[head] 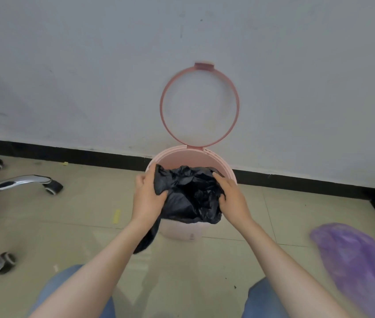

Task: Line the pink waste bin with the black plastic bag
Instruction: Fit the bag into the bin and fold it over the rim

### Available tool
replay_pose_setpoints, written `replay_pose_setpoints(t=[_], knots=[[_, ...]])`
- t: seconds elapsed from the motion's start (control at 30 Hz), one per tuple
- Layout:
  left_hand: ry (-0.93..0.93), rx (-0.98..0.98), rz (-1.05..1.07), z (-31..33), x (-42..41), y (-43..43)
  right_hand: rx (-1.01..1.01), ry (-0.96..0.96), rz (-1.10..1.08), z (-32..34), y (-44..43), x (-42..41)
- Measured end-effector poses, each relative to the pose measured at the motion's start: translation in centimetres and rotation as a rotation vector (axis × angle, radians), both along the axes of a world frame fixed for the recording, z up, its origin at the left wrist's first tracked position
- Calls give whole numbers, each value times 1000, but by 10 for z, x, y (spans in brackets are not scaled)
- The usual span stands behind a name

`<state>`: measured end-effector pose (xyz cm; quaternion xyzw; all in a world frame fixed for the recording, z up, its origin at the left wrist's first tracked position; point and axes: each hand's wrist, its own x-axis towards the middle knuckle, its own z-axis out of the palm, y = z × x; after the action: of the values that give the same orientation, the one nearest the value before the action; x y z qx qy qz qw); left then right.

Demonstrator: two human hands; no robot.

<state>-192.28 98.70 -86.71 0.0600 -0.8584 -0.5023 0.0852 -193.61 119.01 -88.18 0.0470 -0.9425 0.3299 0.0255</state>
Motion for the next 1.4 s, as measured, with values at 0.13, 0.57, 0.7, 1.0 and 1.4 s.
replay_pose_setpoints(t=[0.13, 0.57, 0.7, 1.0, 1.4], knots=[[179, -302, -44, 9, -27, 4, -92, 260, -144, 12, 9, 3], [30, -1207, -617, -37, -7, -9, 429, 336, 306, 1, -1, 16], [-24, -1152, -634, -46, -2, -15, 603, 78, 527, 0, -18, 12], [-336, -1286, -629, -34, -22, -47, 860, 195, 172, 5, 44, -18], [-464, -1229, -775, -34, -15, 28, 856, 250, 421, -24, 30, 1]])
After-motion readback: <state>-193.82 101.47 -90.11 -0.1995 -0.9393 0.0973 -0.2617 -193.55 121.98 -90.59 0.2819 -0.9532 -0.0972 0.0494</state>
